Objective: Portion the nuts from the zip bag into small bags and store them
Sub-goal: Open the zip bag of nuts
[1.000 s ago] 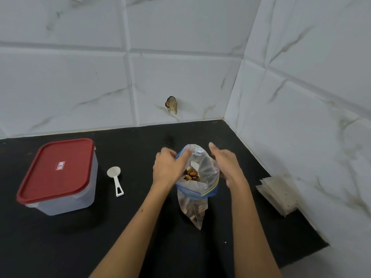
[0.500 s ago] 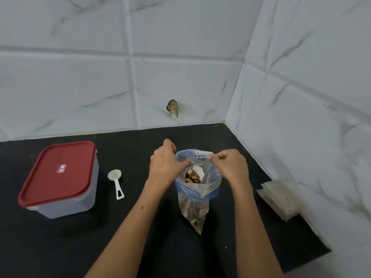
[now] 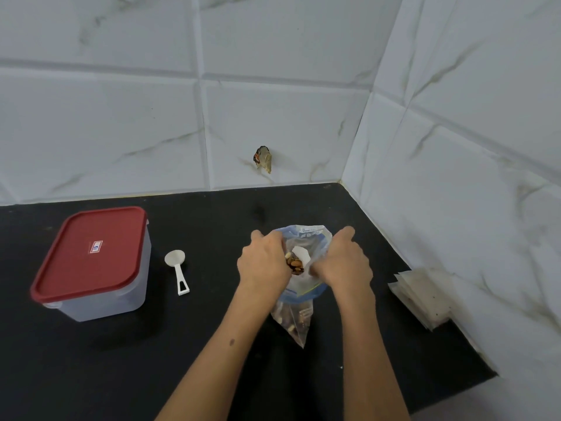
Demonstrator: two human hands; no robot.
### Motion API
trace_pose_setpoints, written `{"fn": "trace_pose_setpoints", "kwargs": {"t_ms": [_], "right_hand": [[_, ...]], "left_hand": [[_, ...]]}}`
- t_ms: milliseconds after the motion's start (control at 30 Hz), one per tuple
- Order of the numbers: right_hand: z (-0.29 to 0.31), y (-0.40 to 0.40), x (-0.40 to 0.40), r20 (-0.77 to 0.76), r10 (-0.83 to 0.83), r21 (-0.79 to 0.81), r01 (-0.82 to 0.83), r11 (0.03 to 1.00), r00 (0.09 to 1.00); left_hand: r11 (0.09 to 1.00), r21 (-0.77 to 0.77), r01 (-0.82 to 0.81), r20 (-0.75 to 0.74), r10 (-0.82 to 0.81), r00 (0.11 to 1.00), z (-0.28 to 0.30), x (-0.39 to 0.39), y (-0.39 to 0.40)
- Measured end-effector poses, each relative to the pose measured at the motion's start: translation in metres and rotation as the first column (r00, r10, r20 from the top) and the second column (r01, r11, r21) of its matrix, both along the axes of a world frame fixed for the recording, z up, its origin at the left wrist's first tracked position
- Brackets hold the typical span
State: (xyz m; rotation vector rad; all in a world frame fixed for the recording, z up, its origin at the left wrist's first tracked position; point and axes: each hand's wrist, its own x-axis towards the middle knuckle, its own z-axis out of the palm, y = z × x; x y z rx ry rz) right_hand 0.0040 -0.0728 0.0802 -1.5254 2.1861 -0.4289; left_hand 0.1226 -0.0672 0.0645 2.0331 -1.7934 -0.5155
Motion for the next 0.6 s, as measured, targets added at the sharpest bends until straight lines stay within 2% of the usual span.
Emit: {"fn": "trace_pose_setpoints", "kwargs": {"t_ms": [133,233,333,400,500,600], "right_hand": [[0.006,0.011,-0.017,0.066,-0.042,-0.154,0.051,0.987,0.997],[0.012,0.016,-0.029,0.042,-0.015,-0.149,0.021,0.989,0.999],[0.015,0.013,-0.028,0.021,0.011,-0.129,-0.008,0.992,1.000],[0.014,0.005,-0.027,0.015,0.022,-0.181,-0.019,0.983,1.000],[0.009,-0.018,-0.021,-0.033,0.126,-0.277,-0.130,0.952,0.991],[0.002,-0.040,-0.012,0.022,0.265,-0.227,-0.254,0.940,0.964]], "left_hand": [[1.000,-0.002,-0.013,-0.081,0.013,0.997,0.000,0.012,0.002],[0.999,0.026,0.019,-0.163,-0.014,0.986,0.005,0.017,0.007],[0.999,-0.049,-0.021,-0.160,0.013,0.987,0.007,0.016,0.007],[0.990,-0.114,-0.081,-0.174,0.061,0.983,0.007,0.015,0.000],[0.984,-0.126,-0.124,-0.212,0.096,0.973,0.003,0.011,-0.019],[0.995,-0.046,-0.088,-0.220,0.076,0.973,-0.001,0.011,-0.039]]}}
